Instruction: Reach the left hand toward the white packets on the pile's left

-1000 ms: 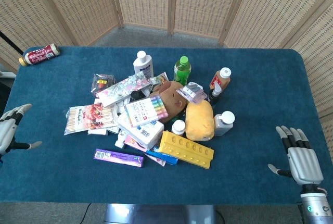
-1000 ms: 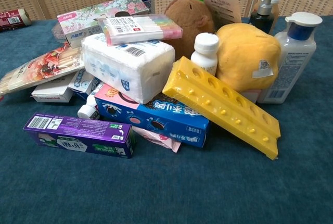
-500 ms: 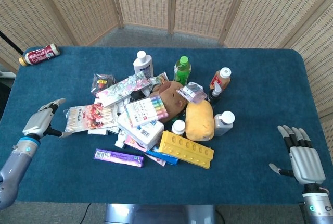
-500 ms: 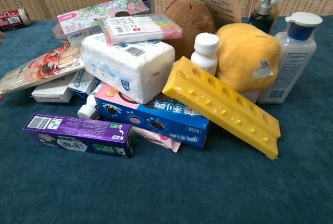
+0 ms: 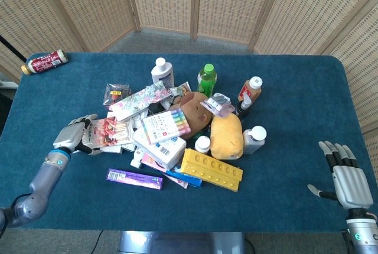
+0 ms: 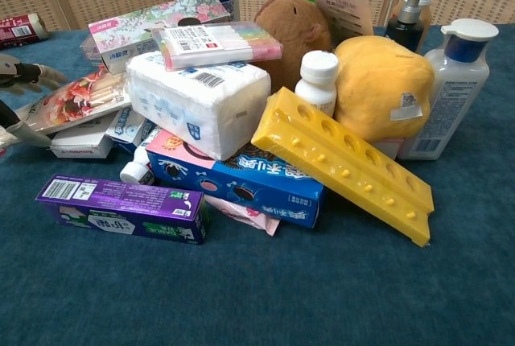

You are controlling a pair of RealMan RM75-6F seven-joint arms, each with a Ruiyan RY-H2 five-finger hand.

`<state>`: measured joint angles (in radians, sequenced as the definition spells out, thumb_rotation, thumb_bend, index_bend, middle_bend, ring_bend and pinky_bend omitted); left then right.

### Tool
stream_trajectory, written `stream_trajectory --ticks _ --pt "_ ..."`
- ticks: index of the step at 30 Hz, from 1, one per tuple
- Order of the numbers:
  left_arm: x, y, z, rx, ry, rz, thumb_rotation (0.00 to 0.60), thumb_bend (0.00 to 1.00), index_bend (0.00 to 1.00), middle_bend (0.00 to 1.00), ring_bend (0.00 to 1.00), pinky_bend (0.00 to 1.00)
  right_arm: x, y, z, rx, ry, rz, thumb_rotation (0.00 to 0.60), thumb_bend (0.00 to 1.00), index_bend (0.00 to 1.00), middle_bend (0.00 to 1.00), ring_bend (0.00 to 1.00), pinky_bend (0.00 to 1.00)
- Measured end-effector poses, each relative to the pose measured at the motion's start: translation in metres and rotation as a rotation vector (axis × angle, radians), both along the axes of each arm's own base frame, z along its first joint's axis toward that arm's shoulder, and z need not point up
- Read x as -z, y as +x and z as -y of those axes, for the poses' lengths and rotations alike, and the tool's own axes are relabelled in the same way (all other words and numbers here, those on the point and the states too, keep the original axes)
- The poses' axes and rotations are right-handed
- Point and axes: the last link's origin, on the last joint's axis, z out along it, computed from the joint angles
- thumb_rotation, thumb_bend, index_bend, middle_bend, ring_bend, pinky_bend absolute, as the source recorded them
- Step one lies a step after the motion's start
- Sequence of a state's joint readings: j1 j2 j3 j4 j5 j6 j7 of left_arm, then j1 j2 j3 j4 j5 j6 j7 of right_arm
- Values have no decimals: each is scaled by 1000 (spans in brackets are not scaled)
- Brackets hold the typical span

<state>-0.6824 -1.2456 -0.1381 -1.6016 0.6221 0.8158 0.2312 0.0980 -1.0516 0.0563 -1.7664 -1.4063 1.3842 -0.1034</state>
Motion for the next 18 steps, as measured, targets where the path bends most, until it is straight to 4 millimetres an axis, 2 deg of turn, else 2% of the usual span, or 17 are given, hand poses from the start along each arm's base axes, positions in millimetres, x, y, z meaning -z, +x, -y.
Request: stream_trajectory --ticks 2,4,6,7,8,14,18 --pt "4 2 -3 17 17 -11 600 0 169 209 171 161 -1 0 0 1 -1 5 546 0 0 0 0 0" --pt "6 4 -5 37 45 -21 600 0 509 685 580 565 -2 0 1 2 -4 10 545 0 0 0 0 0" --pt "7 6 -6 58 75 -32 600 0 745 943 872 866 -3 -1 1 4 -7 14 548 0 0 0 0 0" --pt "6 7 -7 73 98 -42 600 0 825 996 959 956 -4 -1 1 4 -8 15 546 0 0 0 0 0" --pt "6 8 -7 83 115 -50 600 1 860 1000 990 989 -4 -1 1 5 -8 16 546 0 0 0 0 0" --pt "3 9 -2 102 149 -98 600 2 887 1000 1000 1000 -5 1 0 -1 -12 19 546 0 0 0 0 0" --pt "-12 17 3 116 177 -79 600 2 888 1000 1000 1000 -7 2 0 -2 -17 22 546 0 0 0 0 0"
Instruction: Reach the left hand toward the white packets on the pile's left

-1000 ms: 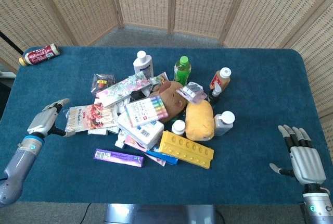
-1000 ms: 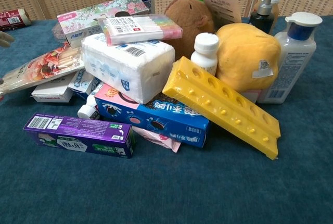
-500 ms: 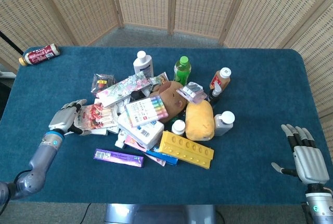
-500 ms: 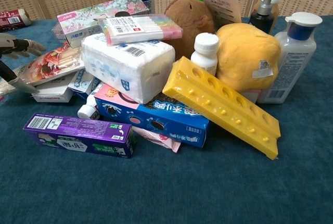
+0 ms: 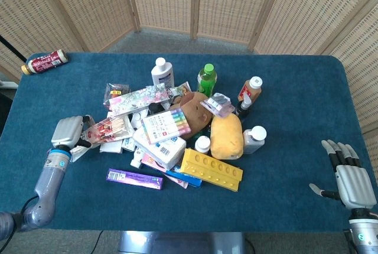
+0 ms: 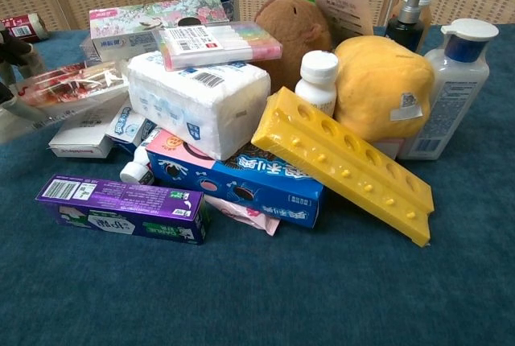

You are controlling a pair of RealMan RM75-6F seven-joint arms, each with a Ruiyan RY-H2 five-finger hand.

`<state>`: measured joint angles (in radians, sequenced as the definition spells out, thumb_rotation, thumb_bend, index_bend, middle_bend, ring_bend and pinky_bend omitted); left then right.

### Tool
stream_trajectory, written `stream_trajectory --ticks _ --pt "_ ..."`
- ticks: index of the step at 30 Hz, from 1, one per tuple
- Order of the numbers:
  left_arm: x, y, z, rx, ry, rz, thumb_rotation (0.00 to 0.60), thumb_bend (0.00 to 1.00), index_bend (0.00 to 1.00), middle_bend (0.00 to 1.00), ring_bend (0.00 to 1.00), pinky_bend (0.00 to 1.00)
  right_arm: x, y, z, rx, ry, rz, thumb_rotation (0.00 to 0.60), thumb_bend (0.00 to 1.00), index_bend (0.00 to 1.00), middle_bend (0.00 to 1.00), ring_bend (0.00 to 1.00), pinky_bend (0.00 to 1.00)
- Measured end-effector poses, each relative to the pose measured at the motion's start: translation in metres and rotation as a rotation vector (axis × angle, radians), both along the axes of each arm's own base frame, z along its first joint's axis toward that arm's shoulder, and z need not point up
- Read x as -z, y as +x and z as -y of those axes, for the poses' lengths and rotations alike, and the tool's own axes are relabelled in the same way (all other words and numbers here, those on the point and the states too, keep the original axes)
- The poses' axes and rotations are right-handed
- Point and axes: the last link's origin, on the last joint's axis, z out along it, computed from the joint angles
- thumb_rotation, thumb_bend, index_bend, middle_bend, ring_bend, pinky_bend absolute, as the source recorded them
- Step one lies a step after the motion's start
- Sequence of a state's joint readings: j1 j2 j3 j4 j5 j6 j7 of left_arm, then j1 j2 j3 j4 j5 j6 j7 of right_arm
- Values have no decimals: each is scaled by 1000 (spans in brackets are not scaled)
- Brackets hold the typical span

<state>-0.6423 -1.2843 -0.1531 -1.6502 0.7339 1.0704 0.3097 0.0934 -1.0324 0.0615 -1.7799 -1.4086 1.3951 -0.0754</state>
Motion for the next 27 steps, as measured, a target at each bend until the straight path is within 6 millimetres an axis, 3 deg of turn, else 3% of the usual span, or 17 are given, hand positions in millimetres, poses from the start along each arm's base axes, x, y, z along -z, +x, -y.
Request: stream_trajectory --ticks 10,16,27 --pt "-79 35 29 92 74 13 600 2 891 1000 1000 1000 1 3 -1 -11 6 0 544 0 0 0 0 0" --pt "-116 57 42 129 109 15 600 2 893 1000 1000 1000 1 4 -2 -14 6 -2 545 0 0 0 0 0" --pt "-137 76 45 167 138 23 600 2 893 1000 1000 1000 1 4 -2 -13 5 -1 543 0 0 0 0 0"
